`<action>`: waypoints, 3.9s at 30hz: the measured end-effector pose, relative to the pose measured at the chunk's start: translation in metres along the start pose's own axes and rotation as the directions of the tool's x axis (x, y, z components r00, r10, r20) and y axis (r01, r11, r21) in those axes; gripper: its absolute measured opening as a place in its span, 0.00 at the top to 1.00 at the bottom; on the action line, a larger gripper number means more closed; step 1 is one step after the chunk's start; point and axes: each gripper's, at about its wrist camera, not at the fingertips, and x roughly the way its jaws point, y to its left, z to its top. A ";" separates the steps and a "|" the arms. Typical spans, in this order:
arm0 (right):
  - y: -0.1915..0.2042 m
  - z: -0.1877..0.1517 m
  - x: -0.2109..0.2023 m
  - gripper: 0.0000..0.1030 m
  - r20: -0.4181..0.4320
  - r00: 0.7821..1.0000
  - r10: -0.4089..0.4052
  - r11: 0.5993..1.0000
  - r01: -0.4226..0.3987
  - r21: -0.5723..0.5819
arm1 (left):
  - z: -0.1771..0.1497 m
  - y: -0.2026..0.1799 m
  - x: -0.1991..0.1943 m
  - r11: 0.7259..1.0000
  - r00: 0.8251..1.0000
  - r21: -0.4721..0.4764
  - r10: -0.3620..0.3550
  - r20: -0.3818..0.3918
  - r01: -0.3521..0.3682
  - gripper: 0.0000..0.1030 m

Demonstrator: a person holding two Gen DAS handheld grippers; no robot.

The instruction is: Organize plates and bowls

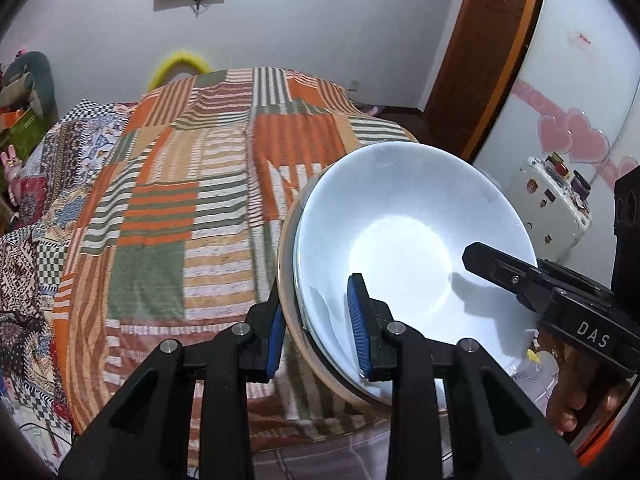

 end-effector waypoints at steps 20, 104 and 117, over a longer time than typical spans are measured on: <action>-0.050 -0.008 0.013 0.66 -0.054 0.997 -0.046 0.996 0.050 0.077 | 0.006 -0.025 0.068 0.999 0.993 0.014 -0.026 -0.112 0.028 0.72; 0.052 -0.014 -0.181 0.01 0.504 0.864 -0.004 0.965 0.136 -0.225 | -0.042 -0.067 -0.194 0.991 0.784 0.078 0.036 0.620 -0.107 0.00; 0.052 -0.015 -0.182 0.00 0.502 0.865 -0.005 0.964 0.137 -0.228 | -0.041 -0.069 -0.191 0.992 0.789 0.072 0.041 0.613 -0.108 0.00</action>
